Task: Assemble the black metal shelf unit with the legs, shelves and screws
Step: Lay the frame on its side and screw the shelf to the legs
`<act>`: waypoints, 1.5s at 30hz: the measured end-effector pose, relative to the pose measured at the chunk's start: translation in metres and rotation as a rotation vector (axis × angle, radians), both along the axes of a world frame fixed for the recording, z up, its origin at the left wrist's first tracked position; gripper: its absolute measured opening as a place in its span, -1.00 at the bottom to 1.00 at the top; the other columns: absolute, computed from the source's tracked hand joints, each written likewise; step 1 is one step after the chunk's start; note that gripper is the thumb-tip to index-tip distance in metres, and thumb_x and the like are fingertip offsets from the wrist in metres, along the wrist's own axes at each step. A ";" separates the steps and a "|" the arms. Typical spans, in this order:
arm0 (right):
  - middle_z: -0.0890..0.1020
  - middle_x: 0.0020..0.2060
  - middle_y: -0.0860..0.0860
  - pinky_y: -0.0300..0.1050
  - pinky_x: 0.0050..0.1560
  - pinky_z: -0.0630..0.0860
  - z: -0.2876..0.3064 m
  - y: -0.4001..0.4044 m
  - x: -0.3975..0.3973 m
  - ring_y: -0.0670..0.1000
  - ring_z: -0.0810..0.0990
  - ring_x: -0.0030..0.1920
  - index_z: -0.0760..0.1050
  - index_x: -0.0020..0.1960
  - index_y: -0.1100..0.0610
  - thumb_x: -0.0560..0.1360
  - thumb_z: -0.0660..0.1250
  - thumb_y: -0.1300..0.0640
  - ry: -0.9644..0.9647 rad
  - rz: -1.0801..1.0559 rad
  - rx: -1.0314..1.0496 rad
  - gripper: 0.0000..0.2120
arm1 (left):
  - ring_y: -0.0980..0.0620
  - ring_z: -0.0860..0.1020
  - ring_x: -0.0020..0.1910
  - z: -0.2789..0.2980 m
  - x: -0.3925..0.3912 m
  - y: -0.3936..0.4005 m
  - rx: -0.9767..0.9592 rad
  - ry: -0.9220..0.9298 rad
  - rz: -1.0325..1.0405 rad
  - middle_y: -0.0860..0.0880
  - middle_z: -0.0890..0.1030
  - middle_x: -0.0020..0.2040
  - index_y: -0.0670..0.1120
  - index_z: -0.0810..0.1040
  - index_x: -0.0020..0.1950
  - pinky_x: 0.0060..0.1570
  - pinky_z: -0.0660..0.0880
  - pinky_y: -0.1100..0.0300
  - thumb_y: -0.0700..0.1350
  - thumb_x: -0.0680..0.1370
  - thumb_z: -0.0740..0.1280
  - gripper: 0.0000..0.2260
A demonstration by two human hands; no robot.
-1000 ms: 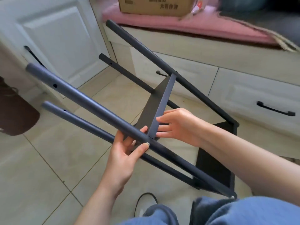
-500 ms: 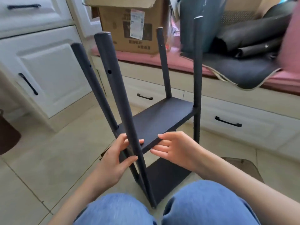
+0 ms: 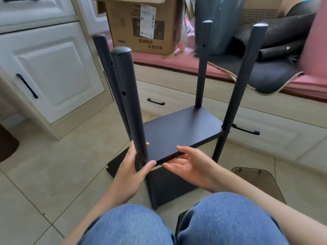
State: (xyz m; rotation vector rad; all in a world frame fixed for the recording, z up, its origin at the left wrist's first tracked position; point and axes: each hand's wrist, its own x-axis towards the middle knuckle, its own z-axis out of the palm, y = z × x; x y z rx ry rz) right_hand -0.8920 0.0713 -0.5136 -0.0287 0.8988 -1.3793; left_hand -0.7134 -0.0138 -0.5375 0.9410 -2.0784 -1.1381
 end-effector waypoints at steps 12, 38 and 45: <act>0.63 0.04 0.40 0.06 -0.01 0.63 -0.009 -0.008 -0.009 0.32 0.66 0.06 0.41 0.27 0.39 0.67 0.16 0.04 -0.008 -0.080 0.122 -0.59 | 0.62 0.35 0.14 -0.007 -0.005 -0.009 0.213 0.061 0.186 0.39 0.40 0.23 0.19 0.26 0.46 0.27 0.25 0.41 -0.21 0.63 0.33 -0.50; 0.65 0.04 0.30 -0.01 -0.04 0.62 -0.011 0.001 -0.025 0.19 0.68 0.01 0.40 0.19 0.30 0.71 0.04 0.15 0.101 -0.426 0.084 -0.74 | 0.40 0.41 0.28 -0.006 -0.062 -0.052 0.256 0.175 0.214 0.28 0.48 0.30 0.10 0.49 0.37 0.20 0.34 0.40 -0.34 0.59 0.32 -0.55; 0.69 0.02 0.24 -0.02 0.07 0.60 -0.012 0.000 -0.025 0.15 0.70 0.05 0.45 0.16 0.25 0.71 0.04 0.13 0.138 -0.398 0.070 -0.73 | 0.20 0.45 0.35 -0.008 -0.070 -0.062 0.297 0.227 0.219 0.19 0.53 0.32 0.13 0.52 0.25 0.23 0.35 0.30 -0.32 0.59 0.34 -0.61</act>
